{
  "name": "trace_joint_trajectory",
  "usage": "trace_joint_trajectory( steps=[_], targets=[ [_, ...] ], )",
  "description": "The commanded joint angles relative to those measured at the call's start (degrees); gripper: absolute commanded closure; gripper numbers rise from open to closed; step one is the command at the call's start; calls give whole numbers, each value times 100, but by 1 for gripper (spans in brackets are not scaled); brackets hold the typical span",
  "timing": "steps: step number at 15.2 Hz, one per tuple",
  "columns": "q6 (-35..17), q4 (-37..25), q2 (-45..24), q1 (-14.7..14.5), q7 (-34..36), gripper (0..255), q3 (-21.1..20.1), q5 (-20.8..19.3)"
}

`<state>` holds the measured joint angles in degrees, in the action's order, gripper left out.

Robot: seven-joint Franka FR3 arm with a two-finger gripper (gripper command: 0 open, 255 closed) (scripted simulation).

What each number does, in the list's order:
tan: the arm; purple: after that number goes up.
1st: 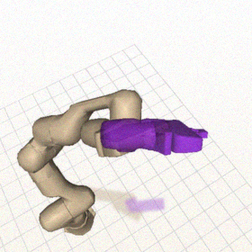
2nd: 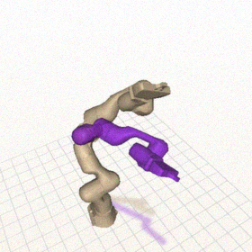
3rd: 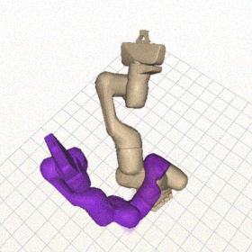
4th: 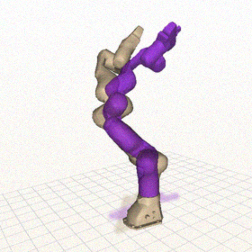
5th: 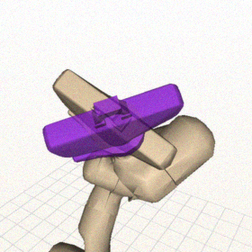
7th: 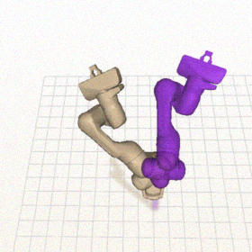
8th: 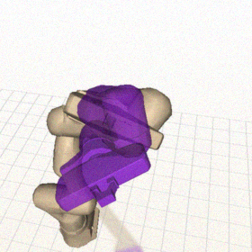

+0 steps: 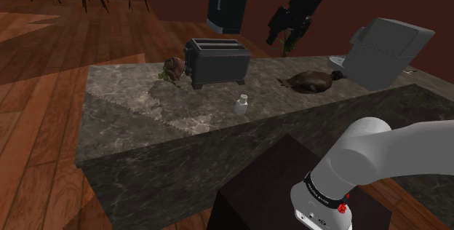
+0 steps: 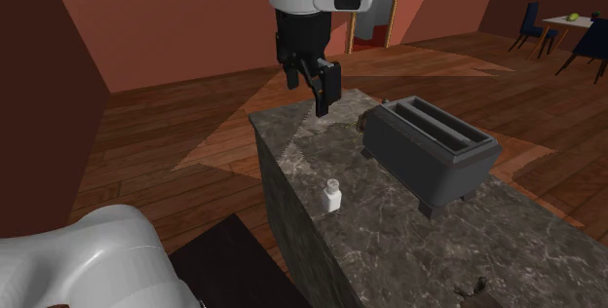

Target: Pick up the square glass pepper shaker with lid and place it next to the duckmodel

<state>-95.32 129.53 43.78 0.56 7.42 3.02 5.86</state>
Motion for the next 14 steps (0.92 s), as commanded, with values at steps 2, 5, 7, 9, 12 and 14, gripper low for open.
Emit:
trace_joint_trajectory(
  steps=[2,5,7,9,12,14],
  targets=[
    [-209,227,42,11,6,0,-33,-20],
    [-846,868,117,44,27,0,-128,-74],
    [-1285,1263,120,64,45,0,-189,-109],
    [-1738,1631,82,86,65,0,-250,-142],
    [-2451,2131,-61,117,106,0,-340,-194],
    [-2952,2427,-222,143,140,0,-400,-232]
  ],
)
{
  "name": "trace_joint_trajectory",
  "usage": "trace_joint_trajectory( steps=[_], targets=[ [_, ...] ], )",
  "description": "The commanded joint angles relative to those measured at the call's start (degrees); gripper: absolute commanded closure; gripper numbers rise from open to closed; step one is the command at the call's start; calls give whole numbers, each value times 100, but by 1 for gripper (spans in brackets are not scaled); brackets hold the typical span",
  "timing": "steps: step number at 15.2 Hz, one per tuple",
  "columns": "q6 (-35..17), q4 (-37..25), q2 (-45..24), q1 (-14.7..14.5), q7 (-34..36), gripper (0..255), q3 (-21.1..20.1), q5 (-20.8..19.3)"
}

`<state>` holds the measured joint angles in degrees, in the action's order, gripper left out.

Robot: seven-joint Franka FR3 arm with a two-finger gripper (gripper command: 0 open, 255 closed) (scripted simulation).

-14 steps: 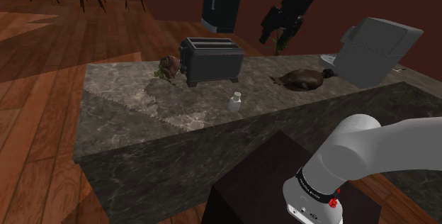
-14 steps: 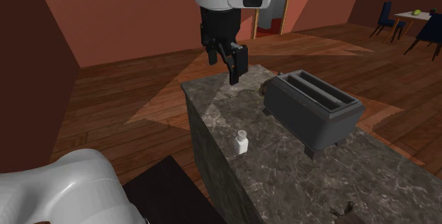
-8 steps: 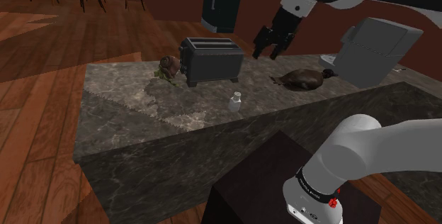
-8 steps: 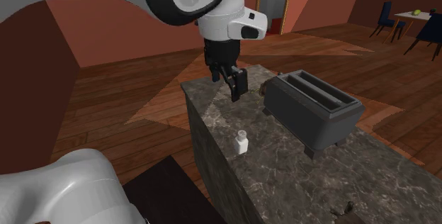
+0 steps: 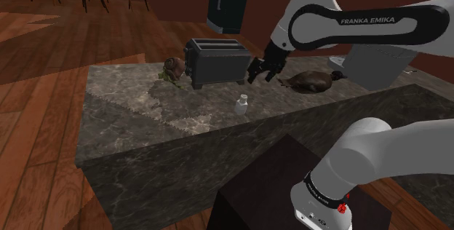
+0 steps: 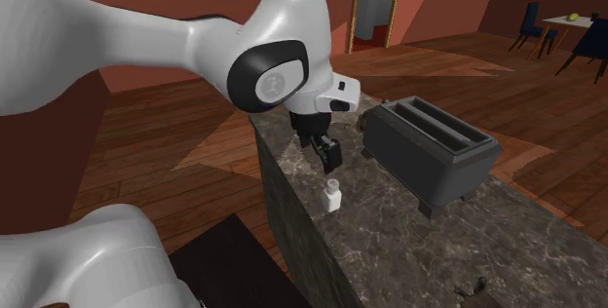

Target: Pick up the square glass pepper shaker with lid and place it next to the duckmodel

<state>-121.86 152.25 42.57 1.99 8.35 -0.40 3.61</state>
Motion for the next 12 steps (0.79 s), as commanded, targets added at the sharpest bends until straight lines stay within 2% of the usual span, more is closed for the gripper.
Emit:
trace_joint_trajectory(
  steps=[1,8,12],
  targets=[
    [-557,290,-202,13,66,0,-87,-27],
    [-2533,967,-1346,201,283,0,-334,-253],
    [-2957,1021,-1709,234,310,0,-362,-286]
  ],
)
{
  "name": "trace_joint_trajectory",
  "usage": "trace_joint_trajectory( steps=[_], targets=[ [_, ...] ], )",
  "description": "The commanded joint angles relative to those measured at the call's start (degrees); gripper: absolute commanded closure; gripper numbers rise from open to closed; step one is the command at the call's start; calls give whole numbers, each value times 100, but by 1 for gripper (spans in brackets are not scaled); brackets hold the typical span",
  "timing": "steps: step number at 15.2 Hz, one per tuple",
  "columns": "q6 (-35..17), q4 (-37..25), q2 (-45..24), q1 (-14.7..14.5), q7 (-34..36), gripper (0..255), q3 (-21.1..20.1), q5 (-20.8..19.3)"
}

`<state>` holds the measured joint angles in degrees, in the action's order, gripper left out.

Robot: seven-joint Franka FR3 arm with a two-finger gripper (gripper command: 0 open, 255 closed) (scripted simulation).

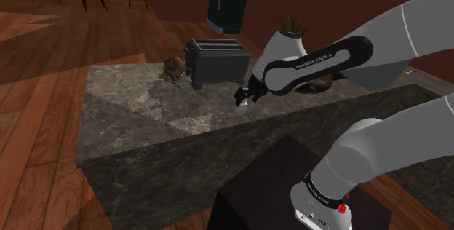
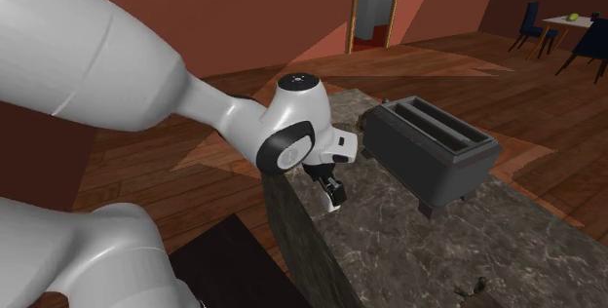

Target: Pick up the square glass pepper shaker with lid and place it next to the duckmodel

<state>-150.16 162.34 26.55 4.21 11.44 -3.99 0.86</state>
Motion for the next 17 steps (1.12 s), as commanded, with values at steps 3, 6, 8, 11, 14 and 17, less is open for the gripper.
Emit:
trace_joint_trajectory(
  steps=[3,6,8,11,14,17],
  targets=[
    [-458,32,-417,36,17,0,-20,-33],
    [-631,37,-585,50,28,0,-30,-48],
    [-631,37,-585,50,28,0,-30,-48],
    [-631,37,-585,50,28,0,-30,-48],
    [-629,37,-584,50,28,255,-30,-48],
    [-631,39,-584,50,28,255,-30,-48]
  ],
)
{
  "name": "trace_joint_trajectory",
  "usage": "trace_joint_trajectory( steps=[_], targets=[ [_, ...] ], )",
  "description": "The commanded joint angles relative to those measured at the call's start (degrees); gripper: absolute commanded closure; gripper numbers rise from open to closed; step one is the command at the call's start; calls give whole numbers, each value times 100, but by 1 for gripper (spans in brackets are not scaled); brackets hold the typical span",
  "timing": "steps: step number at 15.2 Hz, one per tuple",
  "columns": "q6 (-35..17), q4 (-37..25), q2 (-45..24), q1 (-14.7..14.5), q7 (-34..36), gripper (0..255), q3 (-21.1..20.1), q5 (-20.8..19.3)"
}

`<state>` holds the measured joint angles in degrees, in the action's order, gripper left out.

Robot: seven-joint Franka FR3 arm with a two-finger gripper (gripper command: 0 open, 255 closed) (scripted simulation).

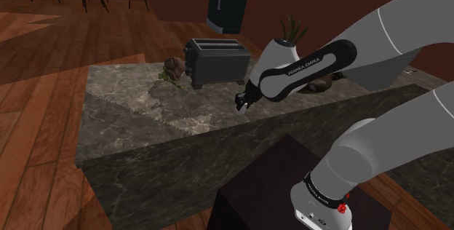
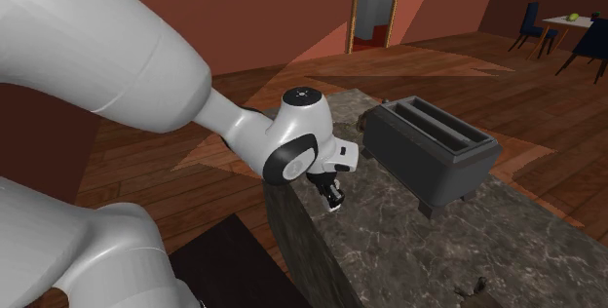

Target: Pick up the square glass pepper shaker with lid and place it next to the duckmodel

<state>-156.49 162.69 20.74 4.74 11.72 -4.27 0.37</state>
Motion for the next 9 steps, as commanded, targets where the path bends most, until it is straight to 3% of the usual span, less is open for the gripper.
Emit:
trace_joint_trajectory(
  steps=[1,5,9],
  targets=[
    [1,4,-4,-3,0,255,-3,1],
    [2,2,-4,-3,0,255,-2,0],
    [437,-109,319,-27,-26,255,22,25]
  ],
)
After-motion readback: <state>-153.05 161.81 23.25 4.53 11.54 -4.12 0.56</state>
